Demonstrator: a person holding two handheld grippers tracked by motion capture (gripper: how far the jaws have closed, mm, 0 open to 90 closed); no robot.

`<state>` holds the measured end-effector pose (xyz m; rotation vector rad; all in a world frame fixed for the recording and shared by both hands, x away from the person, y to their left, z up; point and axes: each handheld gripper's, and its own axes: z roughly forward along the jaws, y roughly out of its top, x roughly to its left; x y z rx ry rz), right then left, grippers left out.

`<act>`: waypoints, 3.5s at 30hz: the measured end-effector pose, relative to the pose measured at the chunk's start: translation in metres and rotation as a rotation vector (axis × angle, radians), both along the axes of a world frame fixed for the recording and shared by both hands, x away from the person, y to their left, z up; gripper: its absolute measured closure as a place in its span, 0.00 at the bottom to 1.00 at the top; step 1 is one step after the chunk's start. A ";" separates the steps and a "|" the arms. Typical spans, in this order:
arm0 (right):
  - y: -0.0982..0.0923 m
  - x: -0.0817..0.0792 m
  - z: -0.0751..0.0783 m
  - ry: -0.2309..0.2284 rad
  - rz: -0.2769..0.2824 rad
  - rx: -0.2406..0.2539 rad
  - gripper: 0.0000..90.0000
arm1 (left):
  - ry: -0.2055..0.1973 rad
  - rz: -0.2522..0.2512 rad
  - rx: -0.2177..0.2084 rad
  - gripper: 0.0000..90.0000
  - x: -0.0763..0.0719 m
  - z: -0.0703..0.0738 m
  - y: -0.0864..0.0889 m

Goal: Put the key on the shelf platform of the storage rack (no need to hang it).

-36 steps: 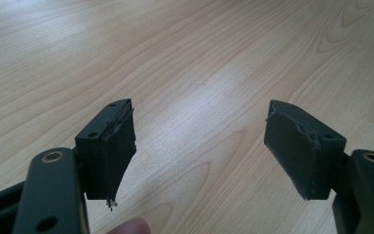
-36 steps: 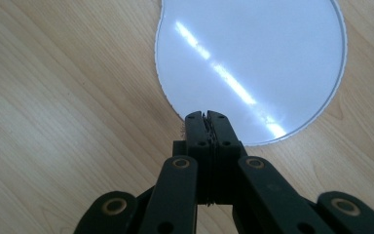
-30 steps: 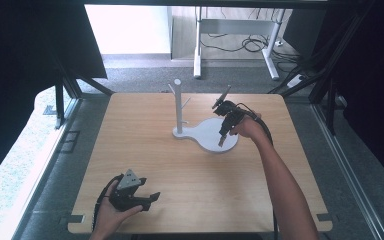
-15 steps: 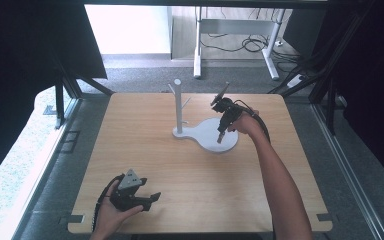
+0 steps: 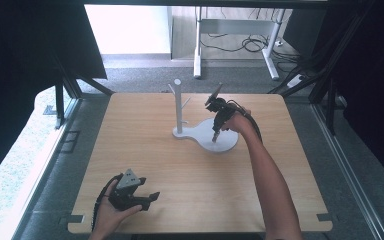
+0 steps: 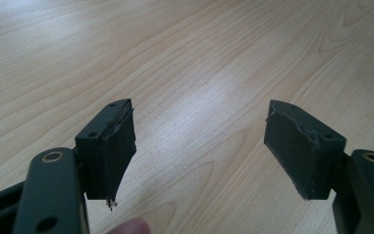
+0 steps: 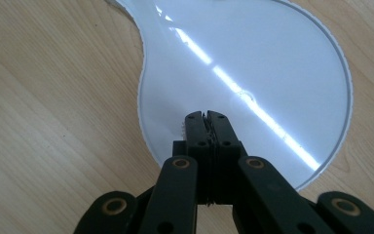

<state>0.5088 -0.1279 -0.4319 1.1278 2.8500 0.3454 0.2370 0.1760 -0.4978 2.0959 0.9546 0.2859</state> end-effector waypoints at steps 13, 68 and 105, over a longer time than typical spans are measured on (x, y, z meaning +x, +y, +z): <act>-0.001 0.008 -0.013 -0.018 -0.056 -0.012 1.00 | -0.001 -0.010 0.004 0.30 -0.001 0.000 -0.003; -0.034 -0.051 -0.004 -0.108 0.022 0.145 0.52 | -0.009 -0.004 0.006 0.30 -0.002 0.004 0.001; -0.137 -0.189 -0.053 -0.192 -0.033 0.303 0.51 | 0.001 -0.006 0.016 0.30 -0.003 0.001 -0.004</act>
